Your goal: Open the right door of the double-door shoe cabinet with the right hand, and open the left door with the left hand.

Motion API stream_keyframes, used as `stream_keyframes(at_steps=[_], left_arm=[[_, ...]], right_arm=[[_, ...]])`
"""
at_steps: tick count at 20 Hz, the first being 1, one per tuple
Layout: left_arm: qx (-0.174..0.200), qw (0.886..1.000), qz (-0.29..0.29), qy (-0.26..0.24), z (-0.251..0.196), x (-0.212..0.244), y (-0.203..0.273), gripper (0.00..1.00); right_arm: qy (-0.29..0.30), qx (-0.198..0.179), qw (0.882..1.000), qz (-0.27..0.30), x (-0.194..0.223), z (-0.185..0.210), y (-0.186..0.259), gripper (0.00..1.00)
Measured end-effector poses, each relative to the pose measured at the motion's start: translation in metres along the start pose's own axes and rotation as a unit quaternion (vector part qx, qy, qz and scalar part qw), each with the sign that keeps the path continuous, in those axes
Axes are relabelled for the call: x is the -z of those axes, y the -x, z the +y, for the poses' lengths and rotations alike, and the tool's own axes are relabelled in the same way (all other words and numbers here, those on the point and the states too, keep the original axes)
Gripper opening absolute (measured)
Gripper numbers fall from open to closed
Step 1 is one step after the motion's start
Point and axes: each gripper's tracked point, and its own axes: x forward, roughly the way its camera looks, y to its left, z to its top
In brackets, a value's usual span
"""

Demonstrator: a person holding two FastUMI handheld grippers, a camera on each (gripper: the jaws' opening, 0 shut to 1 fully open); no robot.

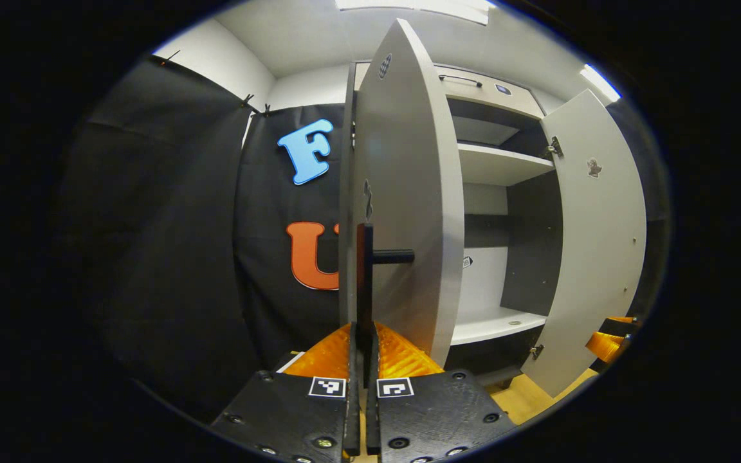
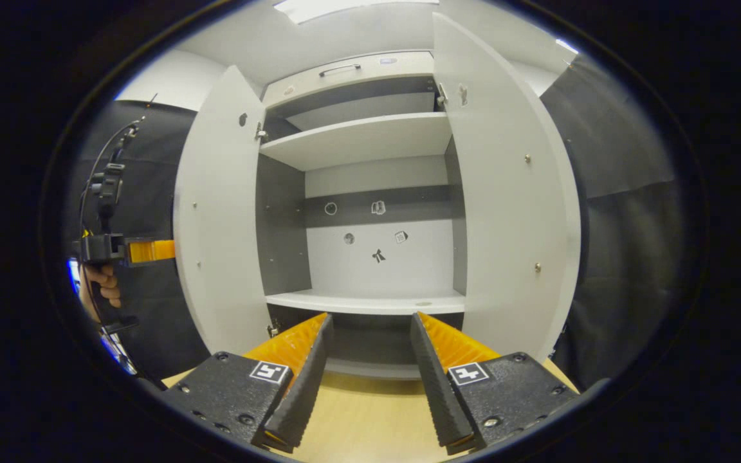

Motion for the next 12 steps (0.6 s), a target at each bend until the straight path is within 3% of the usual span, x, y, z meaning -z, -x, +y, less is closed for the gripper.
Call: stream_keyframes(at_steps=[3,6,12], left_arm=[[-0.025,1.000,-0.009,-0.015,0.033,0.000,0.000,0.02],[0.016,1.000,-0.020,0.017,0.031,0.000,-0.005,0.00],[0.054,0.998,-0.035,-0.010,0.037,0.002,-0.007,0.03]], right_arm=[[0.000,0.000,1.000,0.004,0.003,0.002,-0.005,0.79],[0.011,0.013,1.000,0.013,0.010,-0.001,-0.010,0.79],[0.014,0.020,1.000,0.016,0.011,0.007,-0.011,0.76]])
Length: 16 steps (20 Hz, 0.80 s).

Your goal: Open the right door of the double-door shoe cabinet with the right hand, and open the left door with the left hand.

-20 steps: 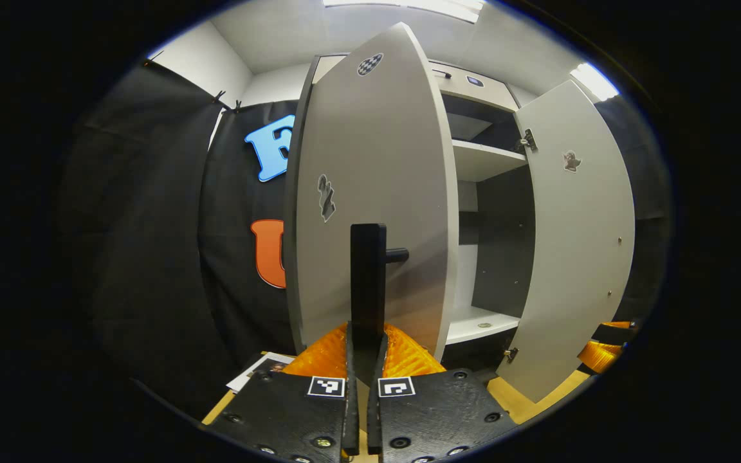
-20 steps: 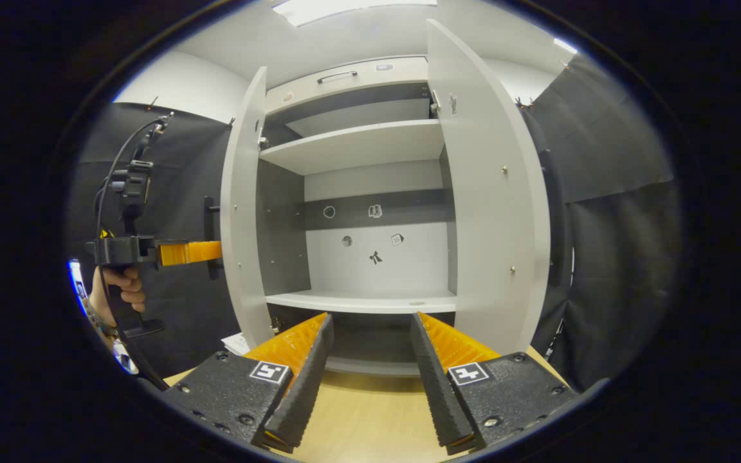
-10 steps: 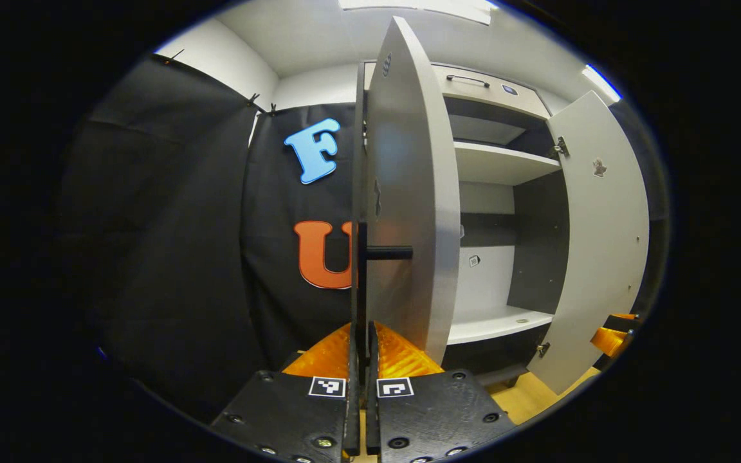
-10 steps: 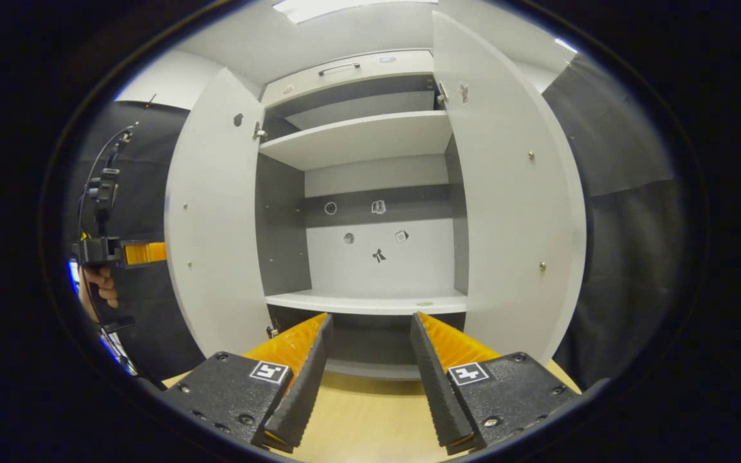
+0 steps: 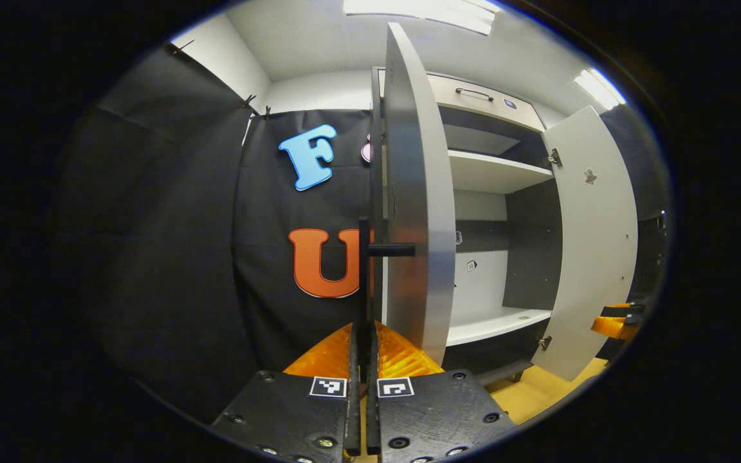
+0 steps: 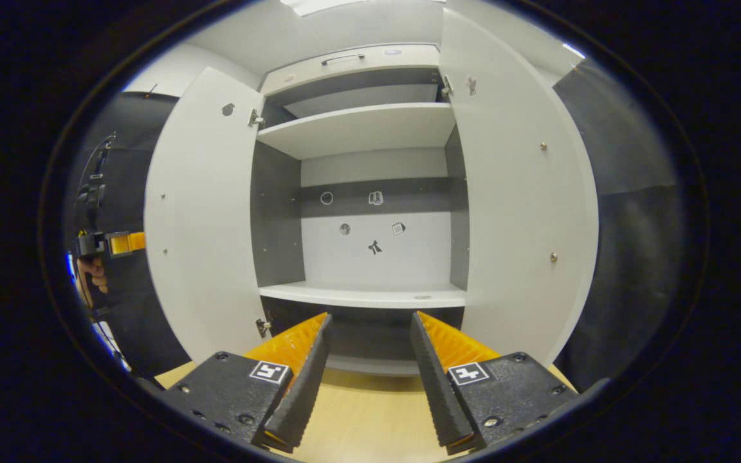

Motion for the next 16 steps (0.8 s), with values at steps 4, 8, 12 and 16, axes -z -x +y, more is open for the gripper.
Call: stream_keyframes(at_steps=[4,8,12,16], left_arm=[[-0.015,1.000,0.004,0.002,0.004,0.004,0.019,0.03],[-0.017,0.999,0.001,0.030,-0.013,0.004,0.046,0.14],[0.009,0.997,-0.009,0.071,-0.066,0.001,0.036,0.00],[-0.029,0.999,-0.012,0.031,-0.080,0.010,0.008,0.00]], right_arm=[[0.002,0.008,1.000,-0.003,0.000,0.001,0.003,0.76],[-0.006,0.019,1.000,0.013,0.008,-0.011,0.004,0.76],[-0.024,0.038,0.999,0.008,0.000,-0.027,0.011,0.76],[-0.036,0.055,0.998,-0.024,-0.022,-0.039,0.026,0.76]])
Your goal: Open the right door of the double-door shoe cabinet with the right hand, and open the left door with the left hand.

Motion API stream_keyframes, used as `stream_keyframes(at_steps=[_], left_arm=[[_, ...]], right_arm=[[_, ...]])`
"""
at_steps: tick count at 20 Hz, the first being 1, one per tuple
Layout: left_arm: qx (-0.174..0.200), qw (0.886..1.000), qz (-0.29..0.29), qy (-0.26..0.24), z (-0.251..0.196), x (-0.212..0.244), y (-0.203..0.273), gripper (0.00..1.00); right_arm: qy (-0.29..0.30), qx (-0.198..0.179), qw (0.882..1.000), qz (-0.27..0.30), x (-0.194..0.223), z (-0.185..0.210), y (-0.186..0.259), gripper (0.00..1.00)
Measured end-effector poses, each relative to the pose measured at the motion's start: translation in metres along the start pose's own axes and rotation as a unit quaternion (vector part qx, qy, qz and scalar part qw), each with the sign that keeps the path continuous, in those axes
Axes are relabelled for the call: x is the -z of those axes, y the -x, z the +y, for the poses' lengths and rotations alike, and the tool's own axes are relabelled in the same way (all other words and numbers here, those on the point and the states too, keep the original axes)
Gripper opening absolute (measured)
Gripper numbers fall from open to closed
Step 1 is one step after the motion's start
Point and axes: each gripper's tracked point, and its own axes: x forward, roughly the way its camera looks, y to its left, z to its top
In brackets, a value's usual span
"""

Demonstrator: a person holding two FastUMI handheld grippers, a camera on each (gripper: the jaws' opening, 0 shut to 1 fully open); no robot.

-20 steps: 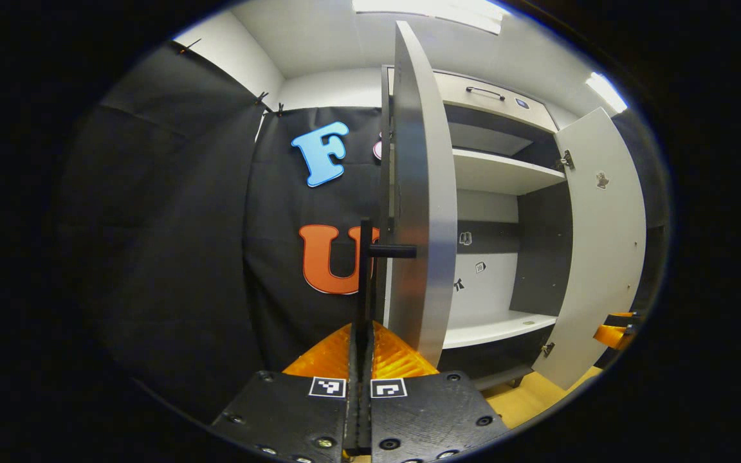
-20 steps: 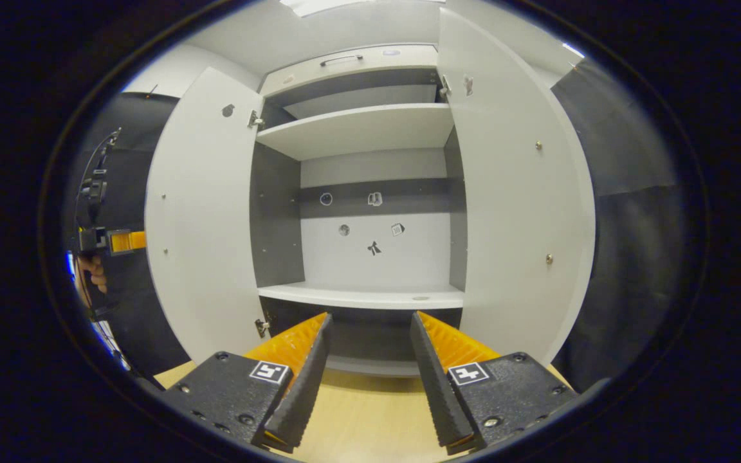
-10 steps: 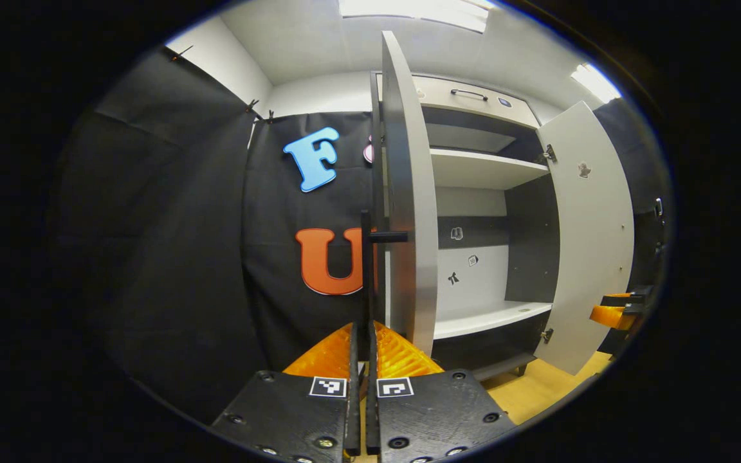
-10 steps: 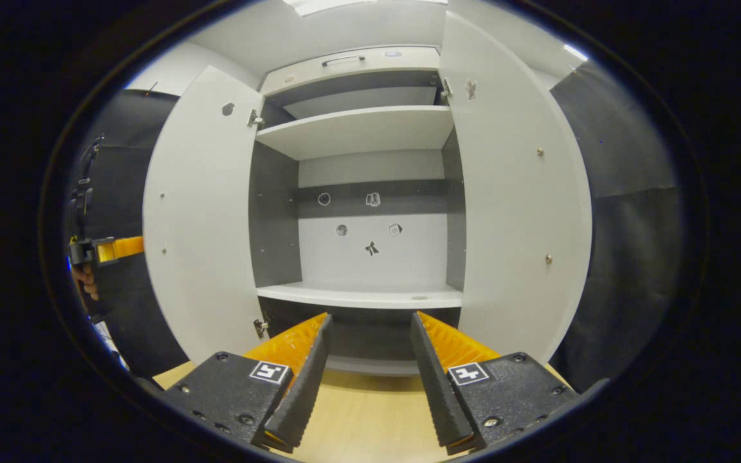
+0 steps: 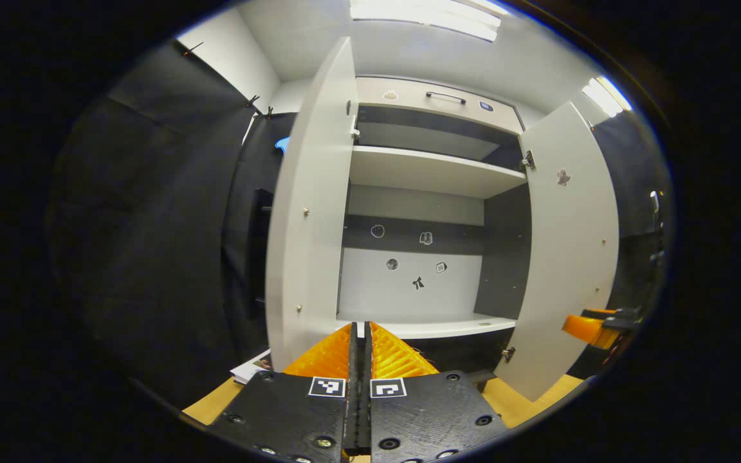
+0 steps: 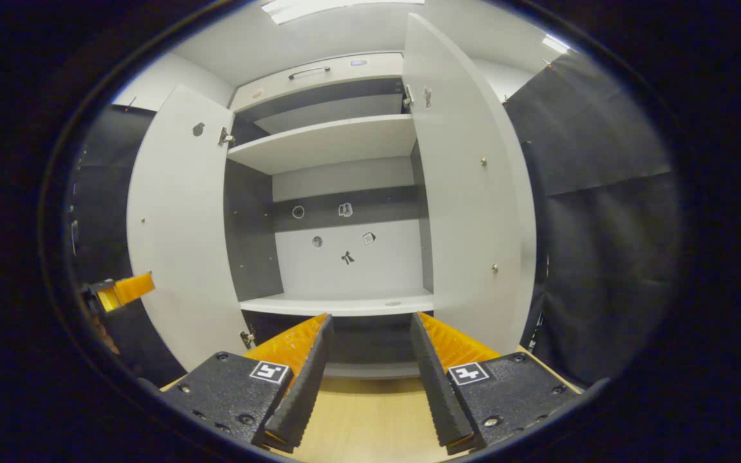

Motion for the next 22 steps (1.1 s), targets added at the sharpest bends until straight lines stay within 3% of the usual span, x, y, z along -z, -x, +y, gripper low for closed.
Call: stream_keyframes(at_steps=[8,9,10,11,12,15,22], left_arm=[[0.043,0.998,0.009,0.040,-0.008,0.016,0.004,0.00],[0.044,0.998,0.002,0.038,-0.009,0.013,0.007,0.08],[0.038,0.999,-0.005,0.033,-0.008,0.009,0.008,0.48],[0.030,0.999,-0.009,0.021,-0.005,0.009,0.008,0.38],[0.033,0.999,-0.010,0.012,-0.006,0.007,0.011,0.39],[0.031,0.999,-0.010,-0.014,-0.014,0.006,0.017,0.91],[0.027,0.999,-0.014,-0.029,-0.025,0.003,0.029,0.92]], right_arm=[[0.024,0.016,0.999,-0.036,-0.024,-0.019,0.022,0.76],[0.023,0.014,0.999,-0.038,-0.024,-0.019,0.023,0.76],[0.024,0.014,0.999,-0.038,-0.023,-0.019,0.023,0.76],[0.025,0.013,0.999,-0.038,-0.023,-0.019,0.023,0.76],[0.025,0.010,0.999,-0.037,-0.021,-0.018,0.021,0.76],[0.025,0.000,0.999,-0.037,-0.020,-0.011,0.021,0.76],[0.049,-0.012,0.997,-0.061,-0.028,-0.002,0.026,0.76]])
